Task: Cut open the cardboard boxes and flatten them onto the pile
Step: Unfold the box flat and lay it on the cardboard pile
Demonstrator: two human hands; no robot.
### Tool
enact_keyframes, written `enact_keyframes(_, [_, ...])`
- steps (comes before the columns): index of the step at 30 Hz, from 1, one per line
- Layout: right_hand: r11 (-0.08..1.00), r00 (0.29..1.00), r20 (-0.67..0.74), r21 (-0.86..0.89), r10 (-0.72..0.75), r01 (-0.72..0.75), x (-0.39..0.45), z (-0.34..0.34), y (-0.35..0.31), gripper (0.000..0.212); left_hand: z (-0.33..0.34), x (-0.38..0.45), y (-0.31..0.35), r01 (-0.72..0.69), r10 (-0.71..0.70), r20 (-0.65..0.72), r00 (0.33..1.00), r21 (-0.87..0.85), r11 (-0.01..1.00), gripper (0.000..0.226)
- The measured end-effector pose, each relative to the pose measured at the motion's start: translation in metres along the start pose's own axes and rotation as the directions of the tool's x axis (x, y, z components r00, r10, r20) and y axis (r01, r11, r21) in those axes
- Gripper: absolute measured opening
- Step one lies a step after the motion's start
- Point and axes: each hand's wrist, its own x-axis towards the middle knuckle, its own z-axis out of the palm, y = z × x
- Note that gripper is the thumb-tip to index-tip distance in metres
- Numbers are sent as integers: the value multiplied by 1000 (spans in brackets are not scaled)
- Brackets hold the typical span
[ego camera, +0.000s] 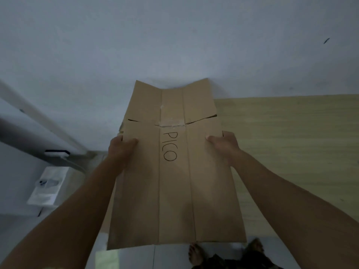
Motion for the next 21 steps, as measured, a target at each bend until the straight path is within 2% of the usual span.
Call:
enact_keyframes(3, [987, 997, -72, -162, -7, -5, 10, 11, 10, 41, 18, 17, -23, -5, 7, -15, 1000, 160, 987, 45])
enact_keyframes(5, [978, 995, -99, -207, 11, -31, 15, 17, 16, 45, 27, 21, -34, 9, 16, -63, 998, 384, 923, 57])
enact_keyframes(7, [974, 996, -75, -221, 38, -53, 17, 21, 19, 53, 29, 24, -45, 37, 9, -94, 996, 481, 876, 66])
enact_keyframes(10, [981, 996, -42, -173, 84, -90, 23, 31, 27, 75, 25, 37, -58, 78, -74, -26, 997, 430, 899, 91])
enact_keyframes(11, [984, 994, -46, -149, 96, -102, 24, 35, 30, 73, 25, 42, -60, 100, -105, -12, 994, 432, 896, 104])
enact_keyframes(14, [985, 990, -69, -121, 119, -127, 20, 49, 37, 48, 22, 57, -68, 158, -141, -73, 987, 476, 865, 132])
enact_keyframes(16, [987, 991, -90, -117, 101, -112, 16, 59, 38, 48, 17, 67, -74, 179, -156, -88, 984, 461, 869, 144])
enact_keyframes(18, [986, 991, -103, -133, 87, -101, 10, 71, 36, 55, 12, 75, -81, 178, -168, -62, 984, 441, 880, 149])
enact_keyframes(21, [964, 993, -98, -251, 63, -86, 1, 90, 35, 79, 8, 75, -87, 124, -109, -60, 992, 413, 902, 130])
